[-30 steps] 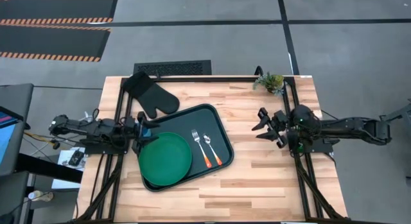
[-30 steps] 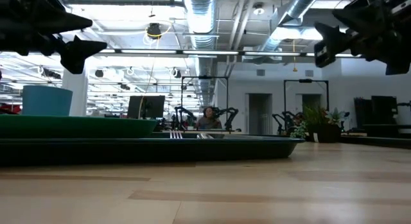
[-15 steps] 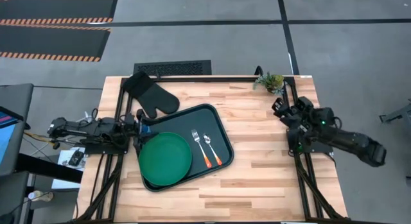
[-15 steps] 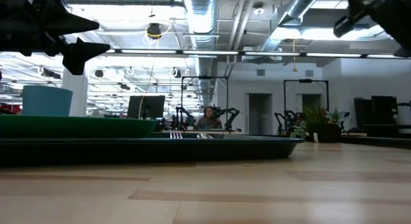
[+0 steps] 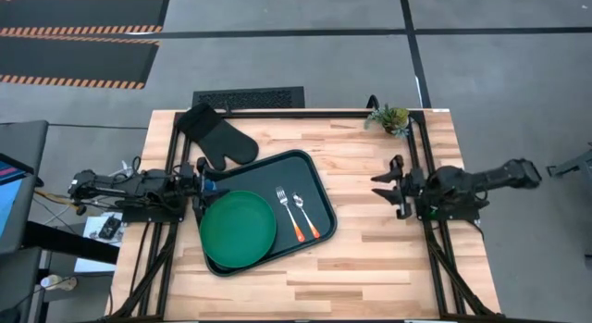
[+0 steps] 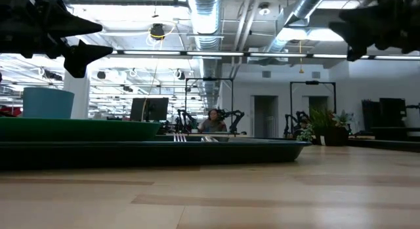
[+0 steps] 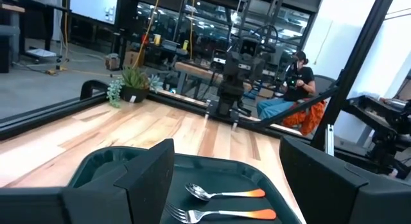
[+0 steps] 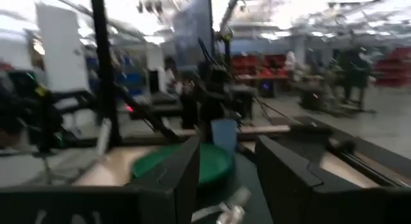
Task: Pick and place plate/cup/fork/spoon on tray
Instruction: Return to Home Position
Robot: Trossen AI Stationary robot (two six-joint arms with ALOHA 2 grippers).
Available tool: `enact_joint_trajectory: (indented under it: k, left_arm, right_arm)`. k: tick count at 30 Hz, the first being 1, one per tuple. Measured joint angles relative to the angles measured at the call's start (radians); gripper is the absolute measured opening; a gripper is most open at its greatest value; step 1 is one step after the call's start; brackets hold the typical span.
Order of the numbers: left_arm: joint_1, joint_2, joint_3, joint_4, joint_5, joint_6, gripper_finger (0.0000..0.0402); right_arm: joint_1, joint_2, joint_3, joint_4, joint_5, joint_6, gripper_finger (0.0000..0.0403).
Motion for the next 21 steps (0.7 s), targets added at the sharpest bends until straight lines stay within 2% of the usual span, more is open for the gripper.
enact_joint_trajectory:
  k: [2, 4, 7, 10, 11, 14, 18, 21]
  left_arm:
    - [0.000, 0.000, 0.000, 0.000, -0.011, 0.006, 0.0270]
    - [0.000, 0.000, 0.000, 0.000, -0.026, 0.009, 0.0270]
    - [0.000, 0.000, 0.000, 0.000, -0.036, 0.012, 0.0270]
    - [0.000, 0.000, 0.000, 0.000, -0.038, 0.019, 0.0270]
    - [0.000, 0.000, 0.000, 0.000, -0.040, 0.022, 0.0270]
    - [0.000, 0.000, 0.000, 0.000, -0.040, 0.043, 0.0270]
    - [0.000, 0.003, 0.000, 0.000, -0.057, 0.048, 0.0270]
    - [0.000, 0.002, 0.000, 0.002, -0.057, 0.057, 0.0270]
  right_arm:
    - [0.022, -0.037, 0.000, -0.069, 0.048, -0.008, 0.0175]
    - [0.024, -0.087, 0.000, -0.120, -0.001, -0.010, 0.0175]
    - [-0.006, -0.172, 0.000, -0.140, -0.196, 0.054, 0.0175]
    - [-0.053, -0.169, 0.003, -0.197, -0.437, 0.144, 0.0175]
    - [-0.070, -0.169, 0.003, -0.221, -0.480, 0.164, 0.0175]
    - [-0.129, -0.169, 0.001, -0.303, -0.494, 0.201, 0.0175]
    - [-0.206, -0.169, 0.002, -0.317, -0.512, 0.165, 0.0175]
    - [-0.252, -0.170, 0.002, -0.316, -0.630, 0.151, 0.0175]
